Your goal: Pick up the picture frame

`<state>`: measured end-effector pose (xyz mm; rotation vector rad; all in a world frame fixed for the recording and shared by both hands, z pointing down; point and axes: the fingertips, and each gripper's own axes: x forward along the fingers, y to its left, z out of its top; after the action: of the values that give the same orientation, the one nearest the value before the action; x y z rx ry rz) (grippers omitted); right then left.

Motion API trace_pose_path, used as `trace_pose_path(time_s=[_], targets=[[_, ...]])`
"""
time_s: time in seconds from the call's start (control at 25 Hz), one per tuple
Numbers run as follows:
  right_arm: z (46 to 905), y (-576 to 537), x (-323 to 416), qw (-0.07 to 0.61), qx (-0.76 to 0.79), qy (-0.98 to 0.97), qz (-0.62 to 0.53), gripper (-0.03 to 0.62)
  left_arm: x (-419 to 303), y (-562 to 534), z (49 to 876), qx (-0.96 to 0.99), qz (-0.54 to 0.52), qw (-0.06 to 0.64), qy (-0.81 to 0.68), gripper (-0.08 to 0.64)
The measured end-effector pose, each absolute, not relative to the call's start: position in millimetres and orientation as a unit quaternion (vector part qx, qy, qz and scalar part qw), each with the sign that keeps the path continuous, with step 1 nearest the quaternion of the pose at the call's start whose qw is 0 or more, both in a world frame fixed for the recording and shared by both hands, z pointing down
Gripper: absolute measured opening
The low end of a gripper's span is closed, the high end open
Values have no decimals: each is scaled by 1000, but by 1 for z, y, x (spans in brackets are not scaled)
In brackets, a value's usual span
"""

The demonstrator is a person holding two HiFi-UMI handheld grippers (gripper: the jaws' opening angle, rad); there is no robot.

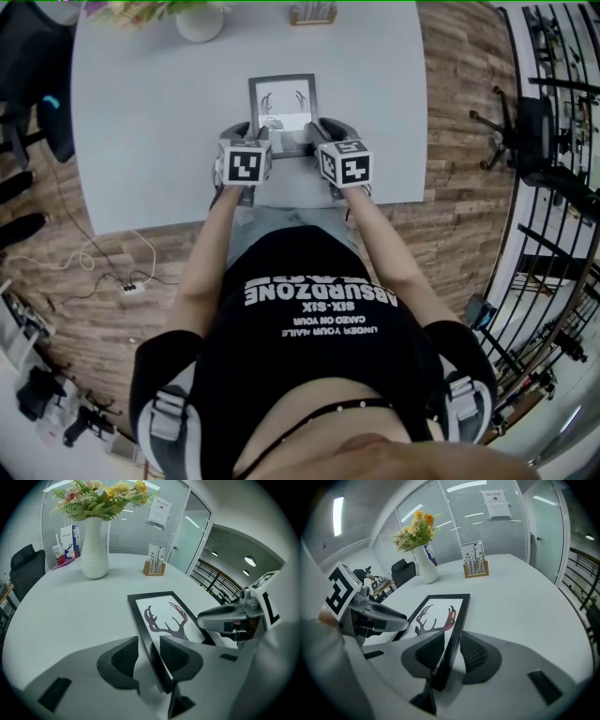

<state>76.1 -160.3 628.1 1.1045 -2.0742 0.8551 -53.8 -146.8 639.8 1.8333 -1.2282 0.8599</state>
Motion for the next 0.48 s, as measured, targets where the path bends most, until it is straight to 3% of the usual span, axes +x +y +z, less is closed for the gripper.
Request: trace_pose_path(time_s=[0.48], targets=[[643,-157,77,314,430,-768,355,100,-53,-141,651,709,332,399,-477,137]])
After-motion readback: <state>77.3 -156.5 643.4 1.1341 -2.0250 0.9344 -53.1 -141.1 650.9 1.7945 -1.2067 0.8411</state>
